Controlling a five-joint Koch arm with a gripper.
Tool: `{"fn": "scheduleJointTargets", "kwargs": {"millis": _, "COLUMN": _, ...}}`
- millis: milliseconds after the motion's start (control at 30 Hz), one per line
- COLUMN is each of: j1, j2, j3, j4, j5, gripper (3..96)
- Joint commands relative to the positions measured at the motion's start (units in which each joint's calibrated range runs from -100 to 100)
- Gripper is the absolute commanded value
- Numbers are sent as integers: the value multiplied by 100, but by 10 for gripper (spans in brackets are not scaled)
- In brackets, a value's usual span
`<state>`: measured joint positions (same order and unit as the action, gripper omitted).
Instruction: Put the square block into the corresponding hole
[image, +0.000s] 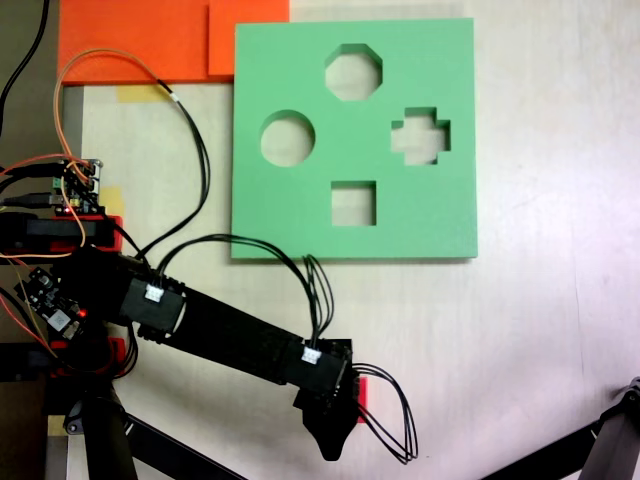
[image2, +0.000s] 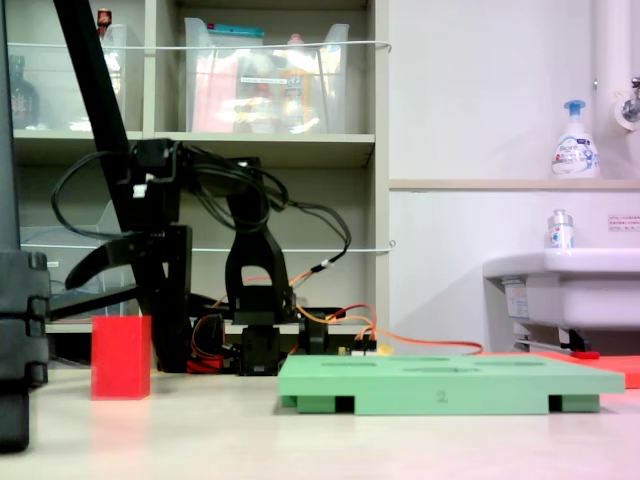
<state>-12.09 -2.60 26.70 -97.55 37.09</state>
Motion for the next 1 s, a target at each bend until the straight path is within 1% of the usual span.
{"fn": "scheduleJointTargets", "kwargs": {"millis": 33, "j1": -10, "j2": 218, "j3": 321, "j4": -91, "j5": -63, "gripper": 857}}
{"fn": "scheduleJointTargets", "kwargs": {"millis": 433, "j1": -10, "j2": 721, "j3": 101, "j4": 593, "j5": -200, "gripper": 849}}
{"fn": "scheduleJointTargets", "kwargs": {"millis": 467, "j1": -10, "j2": 721, "j3": 12, "j4": 718, "j5": -205, "gripper": 834}}
{"fn": "scheduleJointTargets", "kwargs": {"millis": 533, "j1": -10, "j2": 707, "j3": -188, "j4": 959, "j5": -205, "gripper": 747}}
{"fn": "scheduleJointTargets", "kwargs": {"millis": 633, "j1": -10, "j2": 721, "j3": -317, "j4": 1065, "j5": -205, "gripper": 649}}
{"fn": "scheduleJointTargets", "kwargs": {"millis": 733, "j1": -29, "j2": 721, "j3": -407, "j4": 1065, "j5": -210, "gripper": 486}}
{"fn": "scheduleJointTargets", "kwargs": {"millis": 767, "j1": -29, "j2": 707, "j3": -447, "j4": 1065, "j5": -210, "gripper": 448}}
{"fn": "scheduleJointTargets", "kwargs": {"millis": 833, "j1": -34, "j2": 721, "j3": -487, "j4": 1065, "j5": -210, "gripper": 417}}
{"fn": "scheduleJointTargets", "kwargs": {"millis": 900, "j1": -34, "j2": 721, "j3": -567, "j4": 1065, "j5": -205, "gripper": 413}}
{"fn": "scheduleJointTargets", "kwargs": {"millis": 1000, "j1": -34, "j2": 679, "j3": -736, "j4": 978, "j5": -195, "gripper": 362}}
